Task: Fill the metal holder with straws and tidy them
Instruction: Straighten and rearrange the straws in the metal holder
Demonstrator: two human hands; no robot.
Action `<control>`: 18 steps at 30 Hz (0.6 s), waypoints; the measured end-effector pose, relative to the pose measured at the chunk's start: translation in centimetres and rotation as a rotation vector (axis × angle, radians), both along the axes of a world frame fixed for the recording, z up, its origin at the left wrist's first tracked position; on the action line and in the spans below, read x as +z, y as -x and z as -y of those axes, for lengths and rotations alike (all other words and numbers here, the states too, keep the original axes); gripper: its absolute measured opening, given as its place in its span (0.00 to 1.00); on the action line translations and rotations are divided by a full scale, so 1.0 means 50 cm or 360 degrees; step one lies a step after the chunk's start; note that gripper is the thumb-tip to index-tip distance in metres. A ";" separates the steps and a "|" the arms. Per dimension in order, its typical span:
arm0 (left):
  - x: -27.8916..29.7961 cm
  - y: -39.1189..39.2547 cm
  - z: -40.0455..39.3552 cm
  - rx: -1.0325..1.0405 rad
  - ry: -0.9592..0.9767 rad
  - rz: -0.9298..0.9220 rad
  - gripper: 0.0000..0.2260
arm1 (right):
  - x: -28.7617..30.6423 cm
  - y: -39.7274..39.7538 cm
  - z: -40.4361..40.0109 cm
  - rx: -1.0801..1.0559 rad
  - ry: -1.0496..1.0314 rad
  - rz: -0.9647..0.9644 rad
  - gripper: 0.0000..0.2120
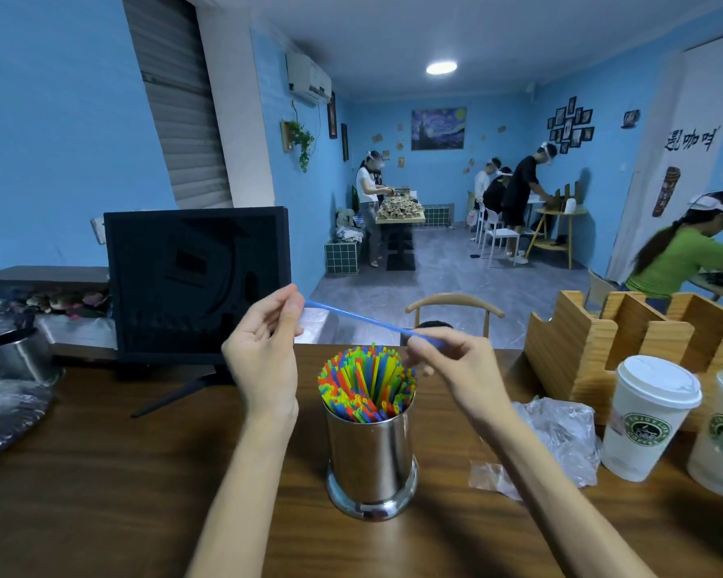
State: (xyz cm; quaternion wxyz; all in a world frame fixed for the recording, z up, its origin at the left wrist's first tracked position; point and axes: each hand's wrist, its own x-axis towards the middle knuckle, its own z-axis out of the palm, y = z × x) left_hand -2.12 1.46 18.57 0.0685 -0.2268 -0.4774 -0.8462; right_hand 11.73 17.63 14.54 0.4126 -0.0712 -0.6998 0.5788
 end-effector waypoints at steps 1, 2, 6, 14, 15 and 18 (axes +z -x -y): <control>-0.012 0.012 0.006 -0.0082 0.0095 0.0044 0.06 | 0.016 -0.009 -0.005 0.0045 0.0159 -0.0051 0.03; -0.024 0.022 0.014 -0.0182 0.0225 0.0058 0.06 | 0.030 -0.016 -0.009 0.0092 0.0315 -0.0091 0.05; -0.071 0.040 0.025 -0.0498 0.0847 -0.0202 0.06 | 0.072 -0.014 -0.023 0.0215 0.0582 -0.0228 0.14; -0.123 0.025 0.010 -0.0267 0.1166 -0.0538 0.04 | 0.076 0.052 -0.002 -0.0200 -0.0244 -0.0265 0.17; -0.127 0.028 0.016 -0.0257 0.1172 -0.0550 0.04 | 0.068 0.055 -0.008 -0.0246 -0.0342 -0.0241 0.21; -0.142 0.032 0.033 -0.0193 0.1263 -0.0648 0.03 | 0.038 0.066 -0.020 -0.0354 -0.0714 -0.0071 0.26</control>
